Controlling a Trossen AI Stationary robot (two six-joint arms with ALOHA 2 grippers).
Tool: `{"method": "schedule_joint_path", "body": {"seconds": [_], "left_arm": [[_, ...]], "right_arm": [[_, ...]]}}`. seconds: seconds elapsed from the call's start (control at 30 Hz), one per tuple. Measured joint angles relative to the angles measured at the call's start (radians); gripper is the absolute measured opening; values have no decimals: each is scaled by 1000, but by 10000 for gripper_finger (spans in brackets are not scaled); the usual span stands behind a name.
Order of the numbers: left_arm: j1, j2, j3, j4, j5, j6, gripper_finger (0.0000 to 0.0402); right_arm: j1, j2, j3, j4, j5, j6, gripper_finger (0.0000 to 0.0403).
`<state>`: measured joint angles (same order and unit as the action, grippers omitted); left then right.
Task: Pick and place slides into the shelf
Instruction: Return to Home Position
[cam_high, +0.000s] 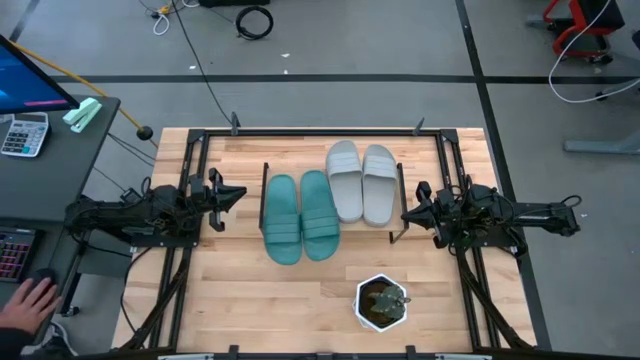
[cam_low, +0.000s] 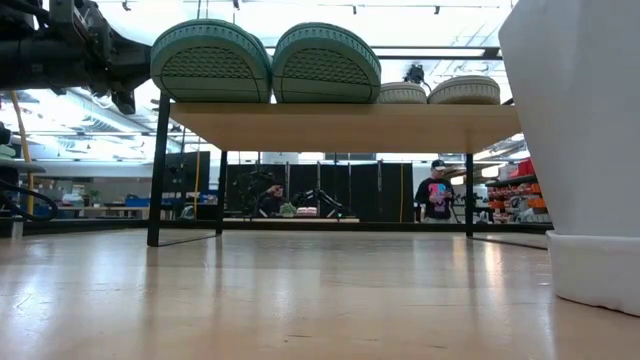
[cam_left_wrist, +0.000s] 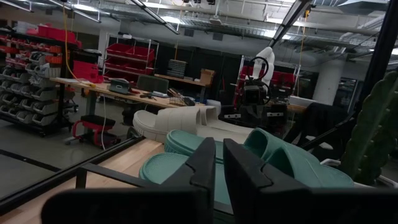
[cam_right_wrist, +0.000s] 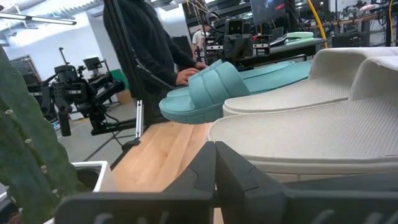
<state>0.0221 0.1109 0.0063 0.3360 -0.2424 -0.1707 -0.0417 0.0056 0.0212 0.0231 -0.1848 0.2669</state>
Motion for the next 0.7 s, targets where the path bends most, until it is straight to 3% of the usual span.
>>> {"method": "schedule_joint_path", "body": {"seconds": [0.7], "left_arm": [[0, 0, 0, 0, 0, 0, 36]], "right_arm": [[0, 0, 0, 0, 0, 0, 12]]}}
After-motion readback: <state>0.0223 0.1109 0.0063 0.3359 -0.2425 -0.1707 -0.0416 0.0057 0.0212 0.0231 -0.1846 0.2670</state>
